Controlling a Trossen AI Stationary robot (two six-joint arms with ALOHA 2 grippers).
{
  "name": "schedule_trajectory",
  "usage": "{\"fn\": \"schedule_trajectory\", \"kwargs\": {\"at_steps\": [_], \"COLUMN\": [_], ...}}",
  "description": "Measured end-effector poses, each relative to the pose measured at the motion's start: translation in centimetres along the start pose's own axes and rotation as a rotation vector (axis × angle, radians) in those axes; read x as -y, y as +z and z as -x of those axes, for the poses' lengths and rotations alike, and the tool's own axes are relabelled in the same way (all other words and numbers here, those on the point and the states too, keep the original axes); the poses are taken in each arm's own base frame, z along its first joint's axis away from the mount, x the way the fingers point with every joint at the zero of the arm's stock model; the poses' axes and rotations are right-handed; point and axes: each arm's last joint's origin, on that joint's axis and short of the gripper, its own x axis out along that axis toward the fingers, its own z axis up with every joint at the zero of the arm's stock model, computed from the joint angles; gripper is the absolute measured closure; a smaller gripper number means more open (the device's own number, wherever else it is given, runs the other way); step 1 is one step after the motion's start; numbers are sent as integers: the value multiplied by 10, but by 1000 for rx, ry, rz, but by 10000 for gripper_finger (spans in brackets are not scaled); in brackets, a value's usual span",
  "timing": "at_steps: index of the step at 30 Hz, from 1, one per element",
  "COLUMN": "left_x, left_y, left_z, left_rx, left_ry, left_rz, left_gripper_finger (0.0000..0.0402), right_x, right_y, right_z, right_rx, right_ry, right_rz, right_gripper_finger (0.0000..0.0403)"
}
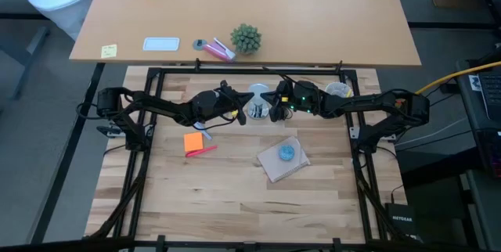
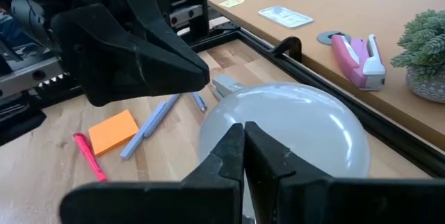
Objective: Screw lightbulb
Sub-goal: Insert the lightbulb into the lamp
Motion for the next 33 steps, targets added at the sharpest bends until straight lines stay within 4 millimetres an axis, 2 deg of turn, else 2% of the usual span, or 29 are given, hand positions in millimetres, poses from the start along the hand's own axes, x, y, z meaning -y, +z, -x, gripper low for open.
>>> {"fn": "schedule_trajectory", "kwargs": {"at_steps": [8,25,33], "left_x": [-1,-6,-6], "left_y": [-3,-10,-10], "left_z": [0,-1,-1], "left_rx": [-30,-103,-111], "left_ry": [3,20,20], "left_rz": [-62,-71,-73], "left_gripper_finger": [401,401,401], "right_x": [0,-1,6], "right_y": [0,7,6], "right_z": [0,0,1], "right_rx": [3,68,79], "right_ry": [0,1,-216], "right_rz": [0,28,107], "right_gripper_finger": [391,391,391]}}
